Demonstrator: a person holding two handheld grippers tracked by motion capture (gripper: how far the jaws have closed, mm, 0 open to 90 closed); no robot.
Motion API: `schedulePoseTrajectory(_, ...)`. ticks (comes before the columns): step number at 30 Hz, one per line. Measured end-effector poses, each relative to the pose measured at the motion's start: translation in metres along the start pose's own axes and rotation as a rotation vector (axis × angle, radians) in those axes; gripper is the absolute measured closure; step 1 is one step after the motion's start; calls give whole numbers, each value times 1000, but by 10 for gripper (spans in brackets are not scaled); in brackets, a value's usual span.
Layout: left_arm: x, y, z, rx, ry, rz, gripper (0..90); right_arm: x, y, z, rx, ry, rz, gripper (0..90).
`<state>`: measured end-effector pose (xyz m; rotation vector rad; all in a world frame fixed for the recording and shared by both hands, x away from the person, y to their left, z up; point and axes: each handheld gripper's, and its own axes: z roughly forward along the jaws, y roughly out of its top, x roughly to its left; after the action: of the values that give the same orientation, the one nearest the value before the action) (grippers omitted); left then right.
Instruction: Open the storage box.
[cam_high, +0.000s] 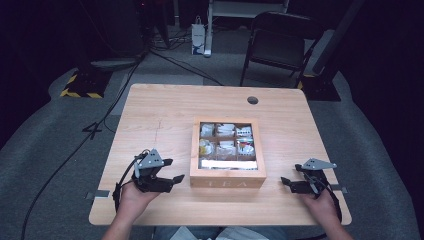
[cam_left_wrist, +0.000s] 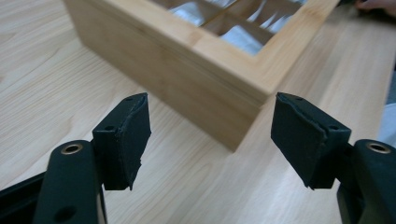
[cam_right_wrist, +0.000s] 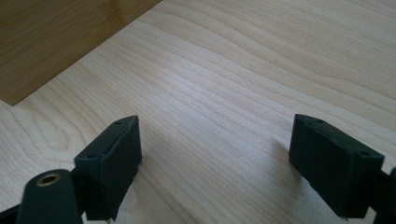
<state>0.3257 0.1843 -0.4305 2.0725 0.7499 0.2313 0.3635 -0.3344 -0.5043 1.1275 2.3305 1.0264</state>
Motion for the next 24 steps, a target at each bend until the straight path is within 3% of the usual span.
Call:
schedulePoseTrajectory(3, -10, 4, 6, -16, -22, -2, 276, 0, 0, 0, 0, 0, 0, 171)
schedulePoseTrajectory(8, -21, 6, 19, -29, -5, -1, 240, 0, 0, 0, 0, 0, 0, 171)
schedulePoseTrajectory(16, -24, 2, 37, 13, 9, -11, 236, 0, 0, 0, 0, 0, 1, 171)
schedulePoseTrajectory(24, -23, -5, 41, 24, 38, -24, 372, 0, 0, 0, 0, 0, 0, 171)
